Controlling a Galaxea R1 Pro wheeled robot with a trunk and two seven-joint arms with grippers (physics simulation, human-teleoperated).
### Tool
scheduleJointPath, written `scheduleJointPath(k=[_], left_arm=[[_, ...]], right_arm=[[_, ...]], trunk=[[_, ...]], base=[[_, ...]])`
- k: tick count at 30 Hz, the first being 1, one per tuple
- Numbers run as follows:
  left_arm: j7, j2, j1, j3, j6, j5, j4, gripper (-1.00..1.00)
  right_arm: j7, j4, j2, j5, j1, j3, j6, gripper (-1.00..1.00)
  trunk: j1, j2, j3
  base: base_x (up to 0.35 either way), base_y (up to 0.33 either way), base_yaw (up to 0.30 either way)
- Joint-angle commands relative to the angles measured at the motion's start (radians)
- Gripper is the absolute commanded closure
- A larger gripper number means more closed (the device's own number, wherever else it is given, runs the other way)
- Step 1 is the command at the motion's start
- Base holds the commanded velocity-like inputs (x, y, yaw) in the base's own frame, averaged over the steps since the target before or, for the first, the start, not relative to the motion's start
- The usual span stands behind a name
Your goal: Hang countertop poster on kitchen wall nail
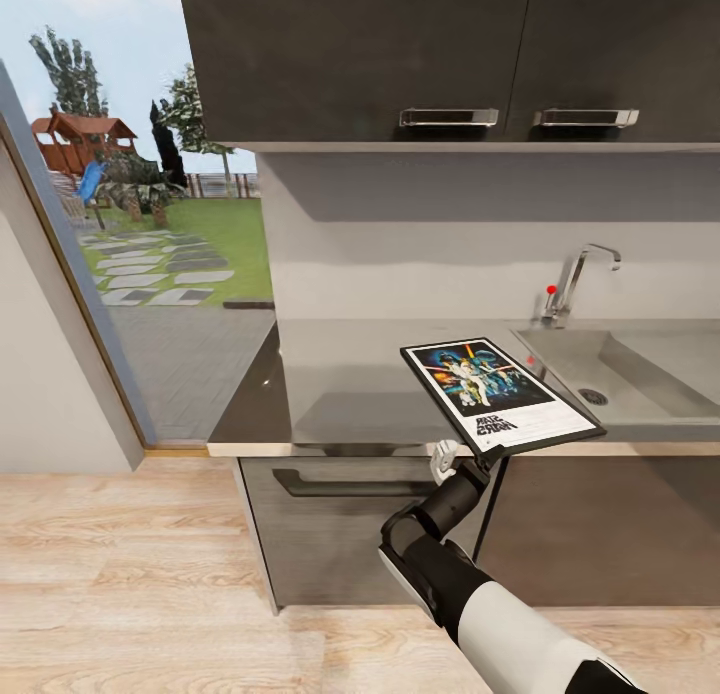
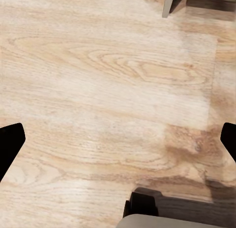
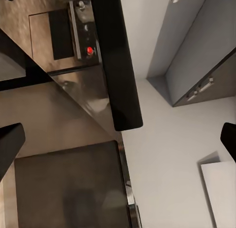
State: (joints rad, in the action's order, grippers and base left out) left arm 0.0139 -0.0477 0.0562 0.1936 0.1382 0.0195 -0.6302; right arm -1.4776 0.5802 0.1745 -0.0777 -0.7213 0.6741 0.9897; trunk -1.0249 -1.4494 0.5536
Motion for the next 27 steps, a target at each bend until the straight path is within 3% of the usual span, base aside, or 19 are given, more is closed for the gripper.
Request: scheduleJointPath(k=[1,27], left_arm=[[0.001,0.000,0.001,0.001,0.001,0.002,-0.001,-1.00],[0.001,0.000,0.001,0.001,0.001,0.002,-0.002,-1.00]], right_arm=[[-0.007,-0.001,0.000,-0.008,-0.001,0.004,0.010,-1.00],[-0.007,0.000,0.000,-0.008,-0.001,0.004,0.010,-1.00]], trunk=[[0.000,0.000,0.001],[0.000,0.000,0.001]], base=[[0.000,0.000,0.000],[0.000,0.029,0.000]])
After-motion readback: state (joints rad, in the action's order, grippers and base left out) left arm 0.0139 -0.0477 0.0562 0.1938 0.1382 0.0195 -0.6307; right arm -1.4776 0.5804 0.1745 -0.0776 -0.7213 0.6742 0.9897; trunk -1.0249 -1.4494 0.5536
